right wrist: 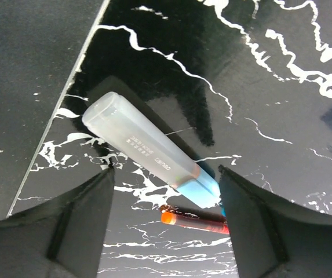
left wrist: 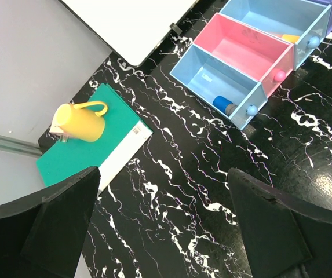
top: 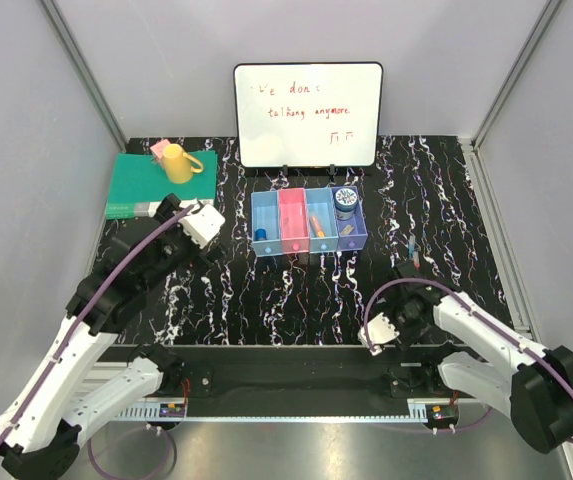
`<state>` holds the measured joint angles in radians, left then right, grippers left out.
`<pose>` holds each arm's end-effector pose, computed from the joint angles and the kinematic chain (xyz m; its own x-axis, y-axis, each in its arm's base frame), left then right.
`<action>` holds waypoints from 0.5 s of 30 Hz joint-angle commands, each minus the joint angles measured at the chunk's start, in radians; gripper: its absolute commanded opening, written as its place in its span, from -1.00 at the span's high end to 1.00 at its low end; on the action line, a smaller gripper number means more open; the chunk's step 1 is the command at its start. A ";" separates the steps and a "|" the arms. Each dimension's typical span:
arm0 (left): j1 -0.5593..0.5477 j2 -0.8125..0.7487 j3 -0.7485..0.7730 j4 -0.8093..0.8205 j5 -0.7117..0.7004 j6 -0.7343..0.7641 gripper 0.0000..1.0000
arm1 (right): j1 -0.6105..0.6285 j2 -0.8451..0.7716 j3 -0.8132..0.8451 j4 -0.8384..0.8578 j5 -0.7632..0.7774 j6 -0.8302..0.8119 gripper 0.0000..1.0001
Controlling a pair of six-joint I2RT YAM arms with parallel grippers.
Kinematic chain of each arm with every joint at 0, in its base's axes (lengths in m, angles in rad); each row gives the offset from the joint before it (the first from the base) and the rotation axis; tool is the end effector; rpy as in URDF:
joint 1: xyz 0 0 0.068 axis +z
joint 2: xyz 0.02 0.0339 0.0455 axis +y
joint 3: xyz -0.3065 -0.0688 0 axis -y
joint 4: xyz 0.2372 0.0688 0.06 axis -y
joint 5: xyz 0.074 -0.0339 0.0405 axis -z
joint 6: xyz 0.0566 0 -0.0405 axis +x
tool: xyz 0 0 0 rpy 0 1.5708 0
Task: Sort the stationery into containers
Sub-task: Pick up the stationery from the corner of the board.
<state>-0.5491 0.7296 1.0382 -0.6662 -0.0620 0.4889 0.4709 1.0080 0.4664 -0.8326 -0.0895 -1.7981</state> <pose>0.1055 -0.0604 0.4013 -0.0422 0.5754 -0.8168 0.5564 0.6926 0.4591 0.1012 0.0572 0.1740 0.6524 -0.7568 -0.0414 -0.7462 -0.6317 -0.2101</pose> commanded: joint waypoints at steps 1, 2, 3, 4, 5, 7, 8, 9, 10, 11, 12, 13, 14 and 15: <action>-0.005 0.010 0.045 0.007 -0.007 -0.009 -0.98 | -0.002 0.076 -0.011 0.056 -0.056 -0.040 -0.43; -0.005 0.010 0.045 0.007 -0.007 -0.003 -0.98 | -0.002 0.089 -0.008 0.056 -0.058 -0.040 -0.40; -0.005 0.011 0.045 0.007 -0.007 -0.006 -0.98 | -0.002 0.112 0.000 0.056 -0.064 -0.040 -0.36; -0.005 0.013 0.045 0.007 -0.007 -0.004 -0.98 | -0.002 0.124 0.006 0.056 -0.065 -0.040 -0.32; -0.005 0.014 0.046 0.008 -0.007 -0.004 -0.98 | 0.000 0.135 0.009 0.058 -0.069 -0.044 -0.29; -0.005 0.019 0.048 0.008 -0.006 -0.006 -0.98 | -0.002 0.167 0.026 0.059 -0.079 -0.046 -0.26; -0.005 0.021 0.048 0.008 -0.006 -0.010 -0.98 | -0.002 0.179 0.032 0.062 -0.082 -0.043 -0.16; -0.005 0.022 0.051 0.008 -0.004 -0.012 -0.98 | -0.002 0.202 0.043 0.063 -0.088 -0.040 -0.06; -0.005 0.024 0.049 0.008 -0.004 -0.015 -0.98 | -0.002 0.211 0.049 0.064 -0.092 -0.034 0.02; -0.005 0.024 0.052 0.008 -0.002 -0.016 -0.98 | -0.002 0.221 0.054 0.066 -0.092 -0.032 0.10; -0.005 0.024 0.052 0.008 -0.001 -0.015 -0.98 | -0.002 0.236 0.061 0.069 -0.092 -0.030 0.24; -0.005 0.024 0.052 0.007 -0.001 -0.016 -0.98 | -0.002 0.244 0.064 0.072 -0.092 -0.023 0.28; -0.005 0.025 0.052 0.010 -0.001 -0.016 -0.98 | -0.002 0.250 0.074 0.075 -0.096 -0.014 0.31; -0.003 0.025 0.052 0.010 -0.002 -0.018 -0.98 | -0.002 0.265 0.078 0.078 -0.104 -0.007 0.42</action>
<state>-0.5491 0.7551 1.0435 -0.6868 -0.0616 0.4881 0.4702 1.2091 0.5591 -0.8871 -0.0826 -1.8015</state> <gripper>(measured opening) 0.987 0.369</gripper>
